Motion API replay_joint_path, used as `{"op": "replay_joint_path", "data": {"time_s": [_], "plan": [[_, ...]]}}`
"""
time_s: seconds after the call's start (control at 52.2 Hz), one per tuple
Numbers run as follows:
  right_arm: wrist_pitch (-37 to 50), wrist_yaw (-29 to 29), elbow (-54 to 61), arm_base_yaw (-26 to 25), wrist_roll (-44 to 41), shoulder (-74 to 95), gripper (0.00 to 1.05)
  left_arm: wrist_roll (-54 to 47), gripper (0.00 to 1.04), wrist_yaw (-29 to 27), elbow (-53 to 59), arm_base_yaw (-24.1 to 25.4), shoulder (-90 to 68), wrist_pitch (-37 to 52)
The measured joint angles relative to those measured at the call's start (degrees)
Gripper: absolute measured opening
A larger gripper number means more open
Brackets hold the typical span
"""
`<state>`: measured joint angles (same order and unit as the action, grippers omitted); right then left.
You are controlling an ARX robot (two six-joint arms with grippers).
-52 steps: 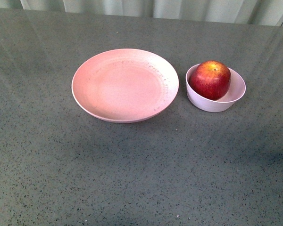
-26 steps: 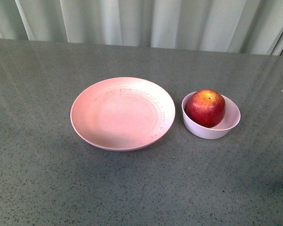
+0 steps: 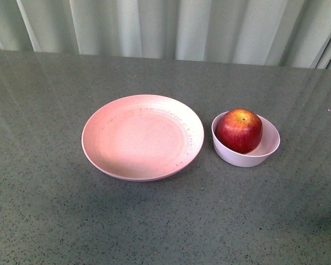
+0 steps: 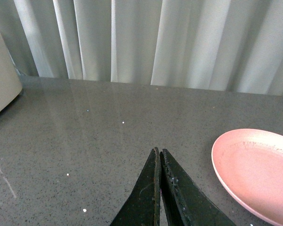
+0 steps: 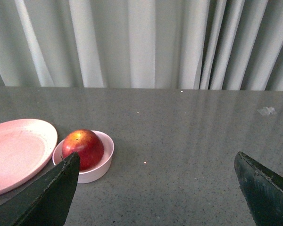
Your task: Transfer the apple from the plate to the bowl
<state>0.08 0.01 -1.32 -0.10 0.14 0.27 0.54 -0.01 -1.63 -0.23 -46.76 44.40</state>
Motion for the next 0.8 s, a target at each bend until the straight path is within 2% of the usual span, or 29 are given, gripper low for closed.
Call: {"op": "replay_joint_path", "data": {"time_s": [0.402,0.804], "plan": [[0.00,-0.02,0.00,0.00,0.00,0.00,0.96,-0.07,0.02,0.00,0.81,0.02,20.04,-17.94],[0.00,0.00,0.00,0.00,0.00,0.00,0.96,-0.07,0.02,0.00,0.81,0.02,30.40,-27.98]]}}
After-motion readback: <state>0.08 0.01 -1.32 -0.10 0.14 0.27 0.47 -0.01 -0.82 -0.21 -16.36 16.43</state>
